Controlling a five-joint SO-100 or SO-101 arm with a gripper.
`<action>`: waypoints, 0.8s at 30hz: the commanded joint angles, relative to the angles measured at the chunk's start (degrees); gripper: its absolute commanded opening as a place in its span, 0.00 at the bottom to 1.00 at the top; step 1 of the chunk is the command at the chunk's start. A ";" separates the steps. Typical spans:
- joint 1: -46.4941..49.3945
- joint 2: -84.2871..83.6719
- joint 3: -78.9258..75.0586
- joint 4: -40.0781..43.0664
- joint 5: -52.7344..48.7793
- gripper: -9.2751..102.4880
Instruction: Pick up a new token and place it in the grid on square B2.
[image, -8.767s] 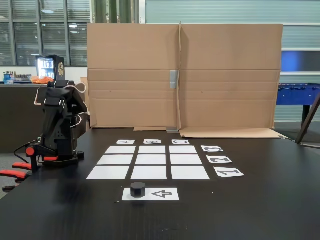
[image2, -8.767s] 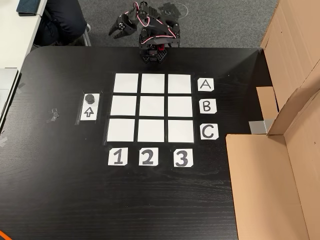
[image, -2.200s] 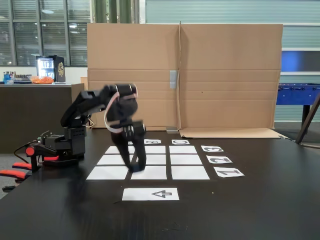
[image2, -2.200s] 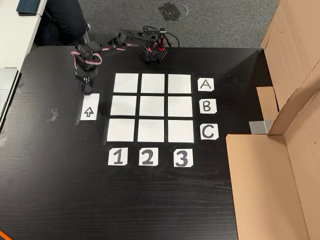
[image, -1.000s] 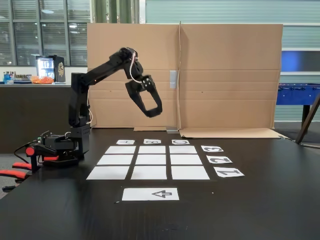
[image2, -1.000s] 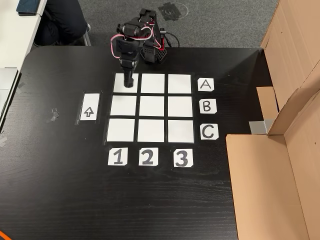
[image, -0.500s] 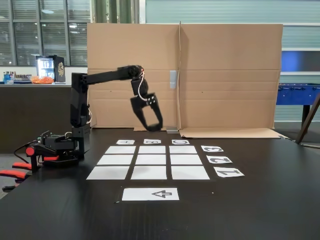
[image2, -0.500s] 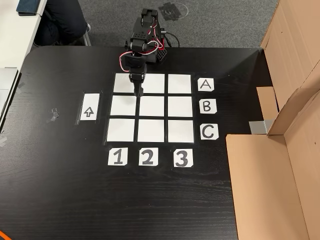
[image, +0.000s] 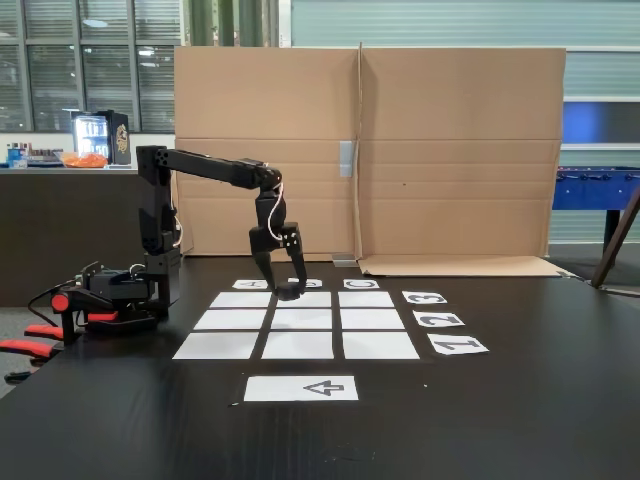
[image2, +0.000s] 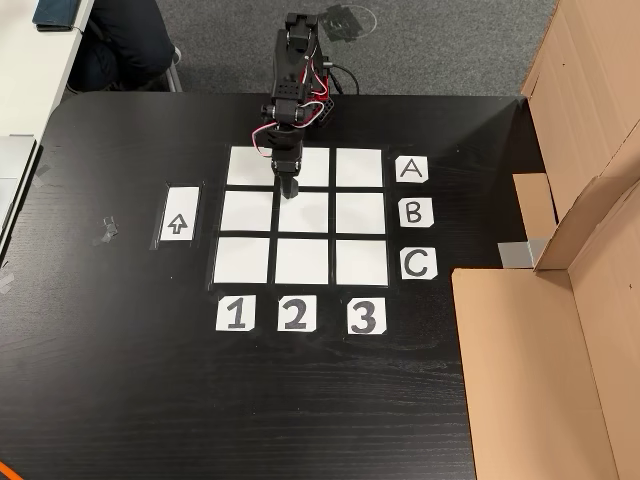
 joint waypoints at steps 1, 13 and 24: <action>-0.26 1.58 1.05 -1.23 -0.35 0.09; -1.93 -5.62 0.44 -3.78 -0.35 0.09; -4.75 -11.87 -4.92 -4.48 -0.18 0.09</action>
